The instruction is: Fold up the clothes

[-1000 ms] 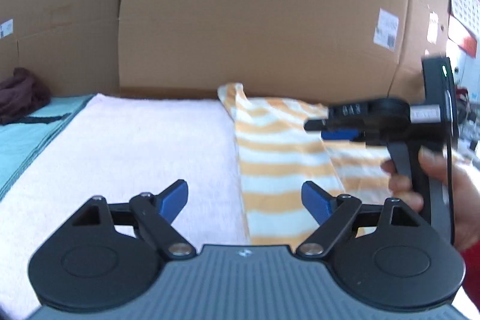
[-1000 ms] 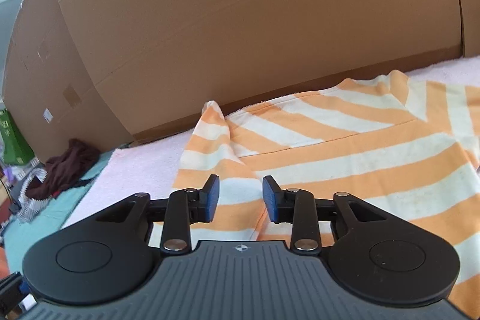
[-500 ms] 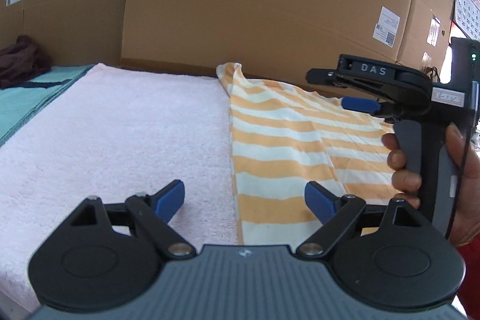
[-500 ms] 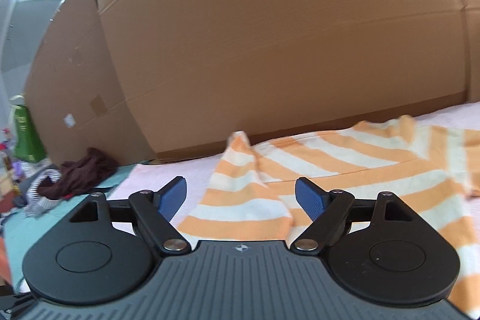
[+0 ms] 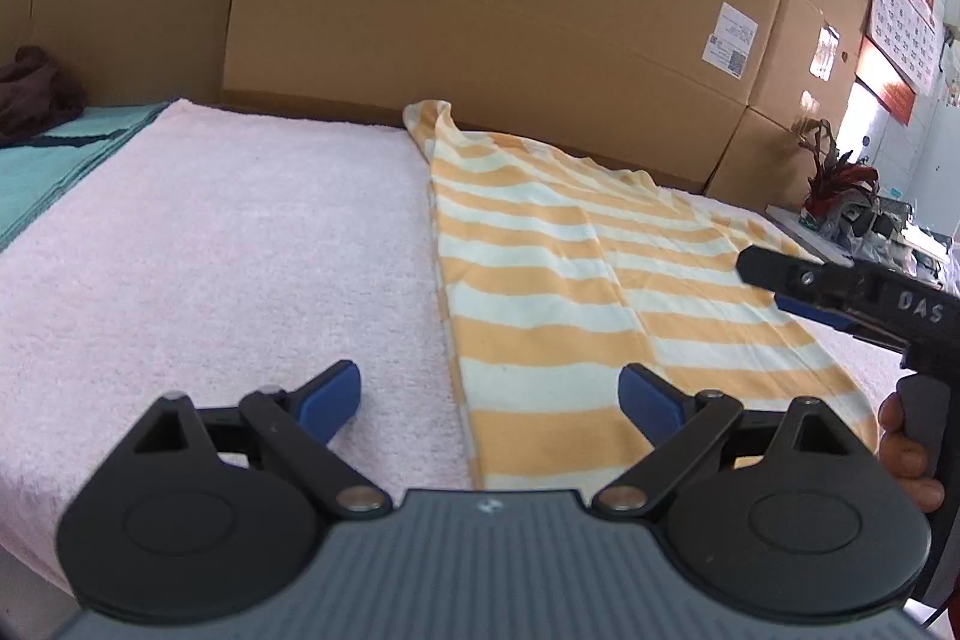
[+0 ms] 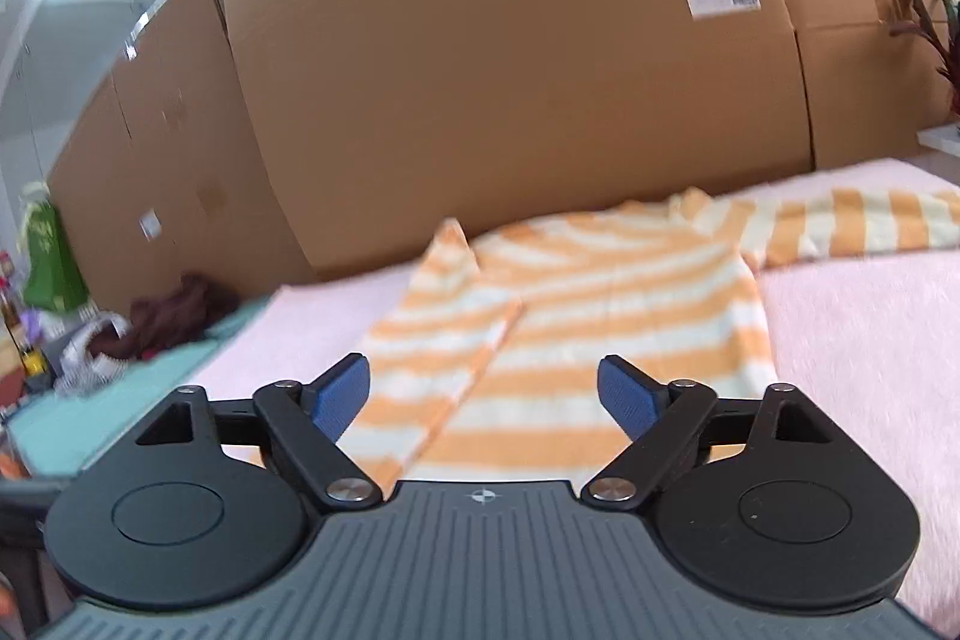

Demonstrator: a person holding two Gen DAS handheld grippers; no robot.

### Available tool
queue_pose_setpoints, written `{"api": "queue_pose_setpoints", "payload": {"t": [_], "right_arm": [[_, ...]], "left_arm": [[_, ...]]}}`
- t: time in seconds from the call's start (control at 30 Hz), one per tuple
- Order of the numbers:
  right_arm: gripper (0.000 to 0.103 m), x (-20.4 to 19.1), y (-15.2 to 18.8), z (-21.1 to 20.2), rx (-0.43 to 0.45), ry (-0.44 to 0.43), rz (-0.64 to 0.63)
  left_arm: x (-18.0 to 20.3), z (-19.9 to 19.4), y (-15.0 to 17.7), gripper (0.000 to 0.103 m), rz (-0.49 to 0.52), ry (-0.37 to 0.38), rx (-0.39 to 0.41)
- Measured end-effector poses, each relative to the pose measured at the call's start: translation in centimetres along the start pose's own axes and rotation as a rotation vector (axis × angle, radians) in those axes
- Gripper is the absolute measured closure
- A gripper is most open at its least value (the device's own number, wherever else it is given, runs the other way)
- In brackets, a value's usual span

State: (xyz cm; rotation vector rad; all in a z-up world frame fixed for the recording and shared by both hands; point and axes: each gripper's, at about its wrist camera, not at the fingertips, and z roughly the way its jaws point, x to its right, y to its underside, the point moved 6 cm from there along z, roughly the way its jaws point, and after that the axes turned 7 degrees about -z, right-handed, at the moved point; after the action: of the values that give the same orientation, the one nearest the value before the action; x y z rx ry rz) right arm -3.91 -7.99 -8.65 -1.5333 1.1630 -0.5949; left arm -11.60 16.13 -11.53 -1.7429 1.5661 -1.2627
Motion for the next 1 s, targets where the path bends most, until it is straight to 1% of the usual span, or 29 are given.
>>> {"api": "queue_pose_setpoints", "payload": {"t": [0.03,0.07,0.1,0.13,0.17,0.2,0.23,0.3,0.33,0.37,0.4,0.5,0.6,0.67,0.77,0.8,0.87,0.9,0.93,0.97,1.0], "right_arm": [[0.043,-0.4,0.7,0.0,-0.027,0.002,-0.018],[0.066,-0.7,1.3,-0.1,-0.055,0.004,-0.035],[0.075,-1.0,1.9,-0.1,-0.079,-0.008,-0.041],[0.079,-1.1,2.4,-0.2,-0.100,-0.016,-0.032],[0.089,-1.3,2.9,-0.2,-0.122,-0.023,-0.022],[0.092,-1.4,3.2,-0.4,-0.130,-0.030,-0.017],[0.091,-1.7,3.5,-0.9,-0.124,-0.032,-0.017],[0.083,-2.3,3.8,-1.7,-0.120,-0.040,-0.012],[0.079,-2.6,3.8,-2.0,-0.123,-0.060,0.001],[0.073,-2.9,3.9,-2.4,-0.126,-0.086,0.014],[0.070,-3.2,4.0,-2.8,-0.129,-0.113,0.027],[0.069,-4.8,4.6,-3.8,-0.144,-0.187,0.013],[0.069,-6.4,5.9,-4.0,-0.178,-0.217,-0.045],[0.069,-6.8,7.0,-3.7,-0.196,-0.201,-0.068],[0.069,-7.4,8.7,-3.3,-0.217,-0.178,-0.099],[0.069,-7.6,9.0,-3.3,-0.220,-0.183,-0.109],[0.070,-8.2,9.3,-3.4,-0.207,-0.204,-0.135],[0.071,-8.5,9.4,-3.4,-0.198,-0.209,-0.148],[0.074,-8.8,9.5,-3.4,-0.189,-0.213,-0.160],[0.075,-9.0,9.5,-3.2,-0.177,-0.201,-0.181],[0.076,-9.2,9.6,-2.8,-0.176,-0.201,-0.192]], "left_arm": [[0.2,-0.3,0.2,0.012,0.013,-0.004,0.002],[0.3,-0.6,0.6,0.014,0.024,-0.010,0.000],[0.5,-0.8,1.0,0.019,0.035,-0.017,-0.003],[0.6,-1.1,1.3,0.023,0.046,-0.023,-0.006],[0.8,-1.4,1.7,0.024,0.055,-0.029,0.000],[0.9,-1.7,2.0,0.027,0.064,-0.035,0.008],[1.0,-2.0,2.3,0.027,0.069,-0.033,0.011],[1.2,-2.7,2.6,0.025,0.057,-0.015,0.015],[1.2,-3.1,2.8,0.021,0.044,-0.003,0.019],[1.2,-3.5,2.9,0.018,0.033,0.008,0.028],[1.2,-4.0,3.1,0.015,0.023,0.018,0.037],[1.0,-5.0,3.8,0.010,0.003,0.038,0.057],[0.6,-5.1,5.2,0.010,-0.006,0.074,0.045],[0.2,-4.7,6.4,0.009,-0.016,0.103,0.020],[-0.7,-3.8,7.6,0.009,-0.059,0.108,0.005],[-1.1,-3.5,7.8,0.011,-0.085,0.111,-0.002],[-1.5,-2.7,8.1,0.018,-0.125,0.141,-0.039],[-1.5,-2.4,8.2,0.024,-0.126,0.150,-0.052],[-1.4,-2.2,8.2,0.034,-0.123,0.156,-0.061],[-1.2,-2.1,8.3,0.041,-0.112,0.163,-0.073],[-1.0,-2.0,8.4,0.055,-0.099,0.170,-0.085]]}}
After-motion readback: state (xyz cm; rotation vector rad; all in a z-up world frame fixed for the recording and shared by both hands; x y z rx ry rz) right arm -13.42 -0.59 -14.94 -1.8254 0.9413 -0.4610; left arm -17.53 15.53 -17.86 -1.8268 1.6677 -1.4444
